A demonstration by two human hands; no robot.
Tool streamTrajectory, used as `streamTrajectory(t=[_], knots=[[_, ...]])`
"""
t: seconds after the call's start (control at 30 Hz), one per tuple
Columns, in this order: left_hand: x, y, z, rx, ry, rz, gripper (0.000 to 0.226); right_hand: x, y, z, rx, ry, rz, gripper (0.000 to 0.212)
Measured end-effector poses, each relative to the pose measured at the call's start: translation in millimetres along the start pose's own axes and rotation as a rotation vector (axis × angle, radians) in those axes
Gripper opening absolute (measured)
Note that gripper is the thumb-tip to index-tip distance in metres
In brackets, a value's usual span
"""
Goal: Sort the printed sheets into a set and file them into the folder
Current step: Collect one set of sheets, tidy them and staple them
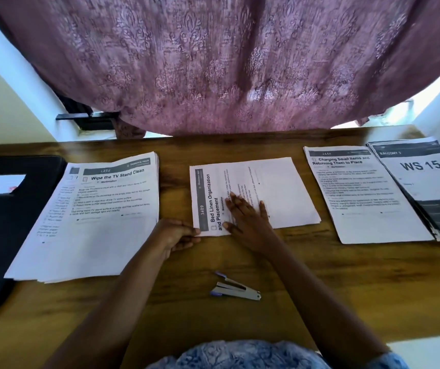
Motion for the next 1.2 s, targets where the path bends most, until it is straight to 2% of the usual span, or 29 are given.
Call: streamTrajectory(t=[0.1,0.2,0.27,0.33,0.43,0.6,0.63,0.73,0.87,1.0,1.2], knots=[[-1.0,0.1,-0.4,0.016,-0.006,0.008,0.015,23.4,-42.6,18.7,-0.011,0.079,-0.092,0.065],[-0.7,0.1,1.2,0.01,-0.016,0.003,0.013,20.3,-96.8,36.6,0.047,0.135,0.043,0.058],[-0.9,0.3,1.8,-0.007,-0.022,0.009,0.017,7.4,-116.8,41.6,0.065,0.122,0.136,0.069],[-0.6,0.1,3.0,-0.015,-0.027,0.017,0.022,-1.2,-123.8,45.3,0.06,0.163,0.112,0.068],[-0.2,-0.7,5.5,-0.024,-0.037,0.018,0.026,-4.7,-120.2,52.0,0.069,0.194,0.016,0.056],[0.1,-2.1,7.9,-0.045,-0.05,0.013,0.024,-1.9,-106.1,62.0,0.015,0.058,-0.119,0.034],[0.4,-2.1,8.2,-0.049,-0.052,0.01,0.023,-0.7,-102.5,63.8,0.005,0.026,-0.16,0.034],[1.5,-2.3,9.4,-0.07,-0.026,-0.012,0.02,0.6,-91.2,66.1,-0.057,0.068,-0.134,0.045],[1.9,-4.2,9.9,-0.1,0.004,-0.044,0.017,3.5,-76.7,64.3,-0.129,0.136,-0.131,0.029],[0.7,-6.7,8.2,-0.109,-0.001,-0.05,0.018,4.8,-66.2,63.7,-0.176,0.181,-0.154,0.029],[-0.7,-11.0,7.3,-0.117,0.006,-0.056,0.018,2.9,-55.0,56.8,-0.246,0.117,-0.164,0.036]])
Point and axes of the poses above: each hand's wrist, its own y-axis towards the middle knuckle, its own x-axis out of the back of the hand, z = x × y, the point moved 5 cm from there along y, towards the middle knuckle
